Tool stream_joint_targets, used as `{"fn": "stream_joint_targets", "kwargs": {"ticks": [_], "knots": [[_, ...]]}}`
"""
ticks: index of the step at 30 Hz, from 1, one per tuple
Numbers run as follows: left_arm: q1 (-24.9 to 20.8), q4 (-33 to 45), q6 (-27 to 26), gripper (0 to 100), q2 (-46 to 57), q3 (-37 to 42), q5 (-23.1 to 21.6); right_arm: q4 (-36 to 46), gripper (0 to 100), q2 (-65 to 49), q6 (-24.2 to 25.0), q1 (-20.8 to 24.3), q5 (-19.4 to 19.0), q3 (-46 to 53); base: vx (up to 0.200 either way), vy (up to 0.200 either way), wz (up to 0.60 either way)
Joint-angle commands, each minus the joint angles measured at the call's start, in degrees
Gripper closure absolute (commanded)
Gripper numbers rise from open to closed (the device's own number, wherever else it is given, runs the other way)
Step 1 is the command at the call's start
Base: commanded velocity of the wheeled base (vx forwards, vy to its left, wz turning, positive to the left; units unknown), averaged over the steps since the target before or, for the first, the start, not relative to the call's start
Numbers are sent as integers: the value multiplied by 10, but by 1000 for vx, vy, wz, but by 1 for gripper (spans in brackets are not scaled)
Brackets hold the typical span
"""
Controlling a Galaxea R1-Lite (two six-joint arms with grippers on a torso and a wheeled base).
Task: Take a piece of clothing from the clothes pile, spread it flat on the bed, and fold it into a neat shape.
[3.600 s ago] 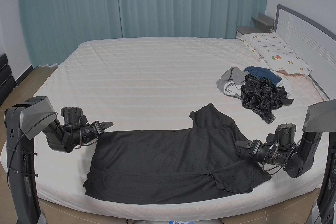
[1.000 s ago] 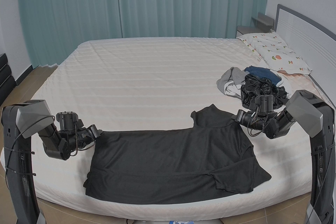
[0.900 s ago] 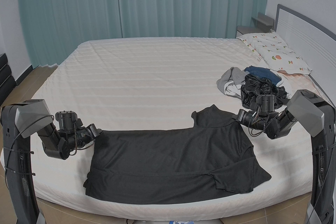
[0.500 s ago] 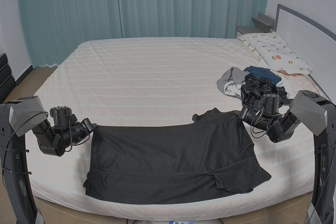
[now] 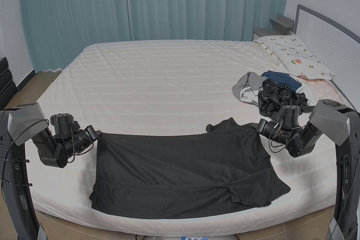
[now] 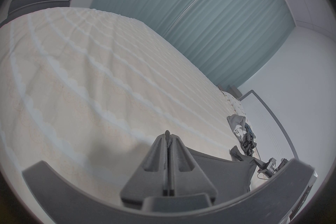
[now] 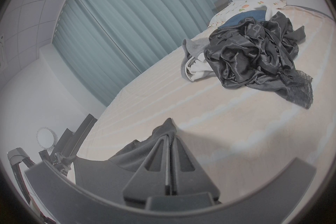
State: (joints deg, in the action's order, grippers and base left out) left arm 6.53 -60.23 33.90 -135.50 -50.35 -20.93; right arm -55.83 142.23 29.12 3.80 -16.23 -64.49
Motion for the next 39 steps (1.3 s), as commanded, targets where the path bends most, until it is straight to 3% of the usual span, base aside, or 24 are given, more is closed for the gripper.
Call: {"fn": "stream_joint_targets", "kwargs": {"ticks": [1, 6, 14, 24, 34, 39], "knots": [[1, -10, -2, 100, 1, 6, 0, 1, 100, -20, -7, -9, -1, 23, 0, 0, 0], [2, -27, -7, 100, 2, 13, -1, 1, 100, -42, -20, -15, -17, 60, 0, 0, 0], [8, -34, -91, 100, 2, 61, -1, 4, 100, -67, -48, -17, -23, 111, 0, 0, 0], [8, -89, -133, 100, 7, 119, -1, -2, 100, -87, -83, -19, -34, 168, 0, 0, 0], [9, -137, -182, 100, 24, 206, -2, -15, 100, -117, -140, -24, -53, 270, 0, 0, 0], [8, -170, -232, 100, 20, 264, -1, -54, 100, -119, -166, -27, -53, 324, 0, 0, 0]]}}
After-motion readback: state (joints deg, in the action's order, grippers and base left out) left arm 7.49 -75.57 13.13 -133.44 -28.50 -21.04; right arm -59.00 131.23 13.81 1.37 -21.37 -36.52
